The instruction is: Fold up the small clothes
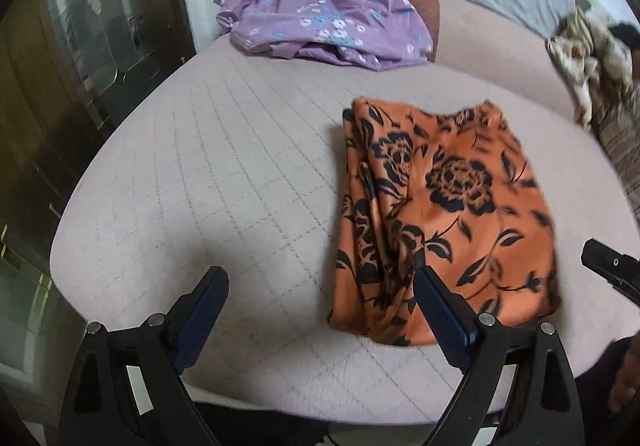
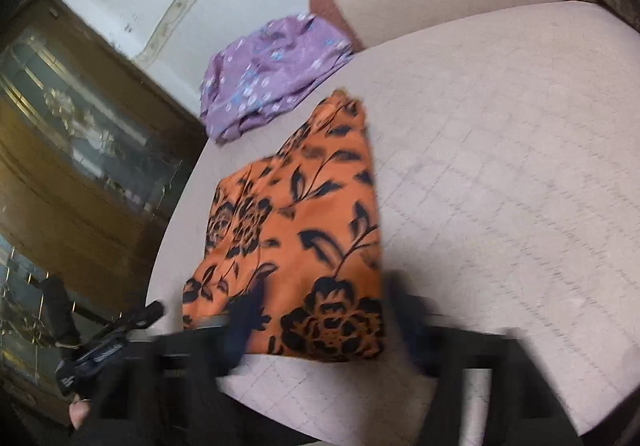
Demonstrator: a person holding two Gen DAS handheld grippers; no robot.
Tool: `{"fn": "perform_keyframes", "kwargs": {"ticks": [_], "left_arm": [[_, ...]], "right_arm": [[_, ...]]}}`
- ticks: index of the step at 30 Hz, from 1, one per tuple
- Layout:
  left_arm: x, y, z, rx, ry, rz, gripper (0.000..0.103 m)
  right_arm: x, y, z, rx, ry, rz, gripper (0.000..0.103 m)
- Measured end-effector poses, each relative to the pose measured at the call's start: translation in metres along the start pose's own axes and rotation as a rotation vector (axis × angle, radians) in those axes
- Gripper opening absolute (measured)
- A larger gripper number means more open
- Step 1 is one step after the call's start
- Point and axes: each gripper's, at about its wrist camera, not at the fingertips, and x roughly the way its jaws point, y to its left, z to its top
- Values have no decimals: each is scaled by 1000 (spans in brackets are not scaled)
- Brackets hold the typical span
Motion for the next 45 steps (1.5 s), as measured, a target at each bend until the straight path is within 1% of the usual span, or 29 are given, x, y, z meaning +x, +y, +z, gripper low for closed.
{"fn": "perform_keyframes", "kwargs": {"ticks": [1,2,3,5,7,8,10,13,15,16,18,19,20,22,24,26,32,35,39,45], "left_arm": [[7,-4,-2,19,-10,27,94],[20,-10,-3,47,2,82,94],[26,-12,-6,61,6,102,94],[35,-14,-9,71,11,102,96],[27,-11,-9,60,2,90,95],[22,-10,-8,62,-9,89,95],[7,-11,-5,73,-38,112,95],[-22,-15,2,84,-105,129,95],[-48,-21,6,91,-165,135,95],[-55,-23,9,95,-183,138,95],[-79,-32,11,112,-243,147,95],[-84,-35,13,115,-257,145,95],[-95,-39,15,122,-280,137,95],[-108,-44,19,132,-304,125,95],[-121,-50,22,142,-329,115,95],[-132,-57,22,147,-348,108,95],[-162,-72,28,152,-406,90,95],[-169,-77,29,156,-421,86,95],[-170,-81,29,161,-422,79,95],[-167,-84,30,158,-419,80,95]], "right_arm": [[9,4,-3,-18,25,-8,27],[17,7,-7,-26,38,-13,27],[26,9,-11,-31,57,-23,27],[51,6,-21,-38,136,-67,28],[53,6,-24,-42,117,-72,28],[49,9,-22,-52,122,-73,27],[40,12,-18,-64,120,-54,28],[16,16,-11,-52,78,-10,29],[-1,23,-7,-84,41,-8,29],[-8,28,-5,-107,26,-13,30],[-24,39,-4,-152,-7,-29,32],[-34,42,-4,-169,-30,-31,35],[-42,44,-3,-175,-52,-27,48],[-59,46,-3,-177,-101,-13,70],[-76,50,-3,-201,-149,-12,70],[-87,56,-2,-231,-171,-20,70],[-115,64,-4,-269,-224,-10,70],[-127,64,-3,-267,-248,3,70],[-138,65,0,-269,-276,11,70],[-139,67,2,-268,-280,17,70]]}}
